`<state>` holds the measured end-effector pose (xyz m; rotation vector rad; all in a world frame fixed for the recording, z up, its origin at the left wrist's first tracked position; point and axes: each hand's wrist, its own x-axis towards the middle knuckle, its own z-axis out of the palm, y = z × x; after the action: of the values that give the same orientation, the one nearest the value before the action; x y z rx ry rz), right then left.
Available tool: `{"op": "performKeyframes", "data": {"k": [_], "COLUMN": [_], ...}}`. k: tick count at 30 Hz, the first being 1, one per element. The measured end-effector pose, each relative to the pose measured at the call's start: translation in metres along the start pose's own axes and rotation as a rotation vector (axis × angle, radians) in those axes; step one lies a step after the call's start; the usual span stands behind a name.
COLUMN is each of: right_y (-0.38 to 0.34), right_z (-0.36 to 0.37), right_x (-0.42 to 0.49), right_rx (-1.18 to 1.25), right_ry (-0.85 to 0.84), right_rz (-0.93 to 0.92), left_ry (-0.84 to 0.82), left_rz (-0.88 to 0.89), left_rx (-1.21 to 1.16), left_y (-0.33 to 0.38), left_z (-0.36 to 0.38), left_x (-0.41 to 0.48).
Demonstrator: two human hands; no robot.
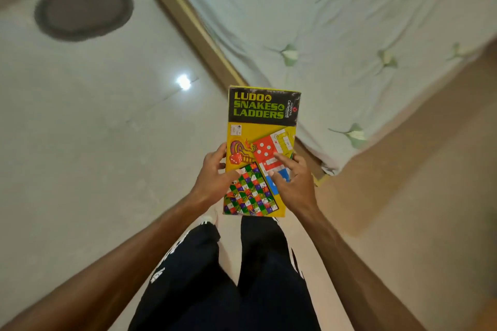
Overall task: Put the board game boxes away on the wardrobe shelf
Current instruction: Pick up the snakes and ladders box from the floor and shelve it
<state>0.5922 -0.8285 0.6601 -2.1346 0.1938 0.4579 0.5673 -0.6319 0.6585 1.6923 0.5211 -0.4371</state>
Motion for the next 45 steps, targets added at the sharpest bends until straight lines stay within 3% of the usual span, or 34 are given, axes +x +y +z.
{"op": "performKeyframes", "data": {"k": [8, 16, 25, 35, 45], "right_y": [0.022, 0.104, 0.197, 0.28, 0.324], "right_z": [-0.083, -0.195, -0.344, -0.513, -0.721], "right_x": [-0.099, -0.147, -0.162, -0.066, 0.05], "right_rx": [0.145, 0.222, 0.204, 0.229, 0.29], "right_ry": [0.304, 0.596, 0.748, 0.81, 0.901], "right_rz": [0.157, 0.235, 0.301, 0.335, 0.374], "left_ry": [-0.324, -0.557, -0.715, -0.755, -0.84], "left_rz": [0.154, 0.239, 0.307, 0.416, 0.489], "left_rx": [0.158, 0.284, 0.346, 0.396, 0.459], "left_y": [0.065, 0.12, 0.175, 0.264, 0.402], "left_z": [0.067, 0.224, 0.411, 0.601, 0.799], "left_x": [-0.056, -0.079, -0.098, -0.017, 0.086]}}
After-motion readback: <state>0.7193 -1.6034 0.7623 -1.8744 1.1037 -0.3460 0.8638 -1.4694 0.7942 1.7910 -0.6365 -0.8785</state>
